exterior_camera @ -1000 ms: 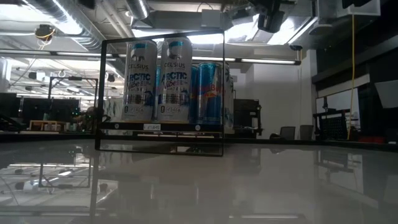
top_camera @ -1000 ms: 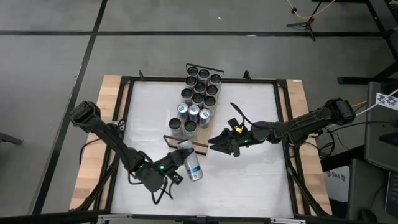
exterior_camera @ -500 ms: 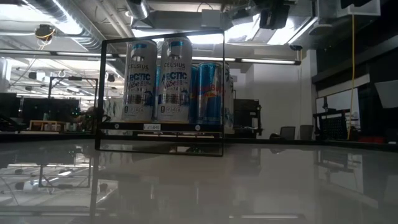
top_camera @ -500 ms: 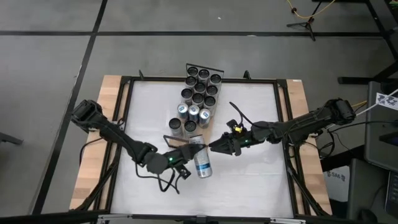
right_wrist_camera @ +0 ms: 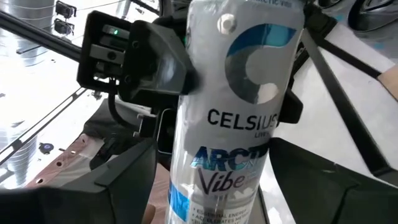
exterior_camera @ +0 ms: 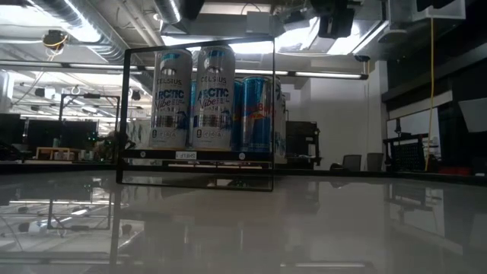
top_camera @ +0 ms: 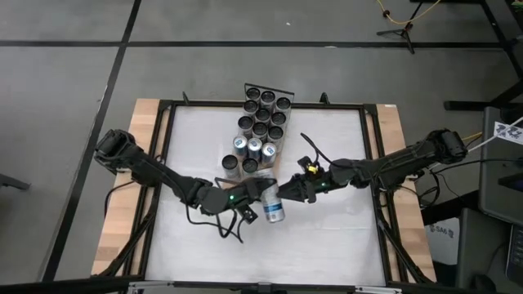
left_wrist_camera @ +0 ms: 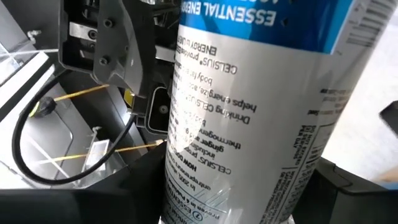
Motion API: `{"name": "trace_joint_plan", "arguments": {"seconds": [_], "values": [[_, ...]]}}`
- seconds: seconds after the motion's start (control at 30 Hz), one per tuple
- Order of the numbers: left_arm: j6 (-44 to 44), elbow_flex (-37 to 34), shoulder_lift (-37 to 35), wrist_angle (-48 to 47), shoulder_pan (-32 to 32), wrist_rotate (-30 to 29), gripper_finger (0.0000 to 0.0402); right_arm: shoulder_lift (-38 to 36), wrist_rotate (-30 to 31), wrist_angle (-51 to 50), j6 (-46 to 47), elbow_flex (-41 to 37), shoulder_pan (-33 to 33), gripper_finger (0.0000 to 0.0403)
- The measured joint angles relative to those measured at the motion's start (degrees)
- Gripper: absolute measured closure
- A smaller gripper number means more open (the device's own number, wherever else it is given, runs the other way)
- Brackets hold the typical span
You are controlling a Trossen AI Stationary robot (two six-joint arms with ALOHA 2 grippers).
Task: Place canned beverage on shelf
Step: Move the blue soda can to the top right of the table
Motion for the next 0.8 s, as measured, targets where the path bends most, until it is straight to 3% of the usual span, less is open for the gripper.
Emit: {"name": "trace_joint_plan", "arguments": {"seconds": [0.53, 0.8], "values": [[4.6, 0.0, 0.0, 3.0, 6.5, 11.4, 0.0156, 0.0, 0.4, -0.9, 1.2, 0.0, -0.1, 0.01], [4.5, 0.0, 0.0, 3.0, 8.5, 13.5, 0.0156, 0.5, 0.9, -0.5, -0.4, 0.0, -0.1, 0.01]]}}
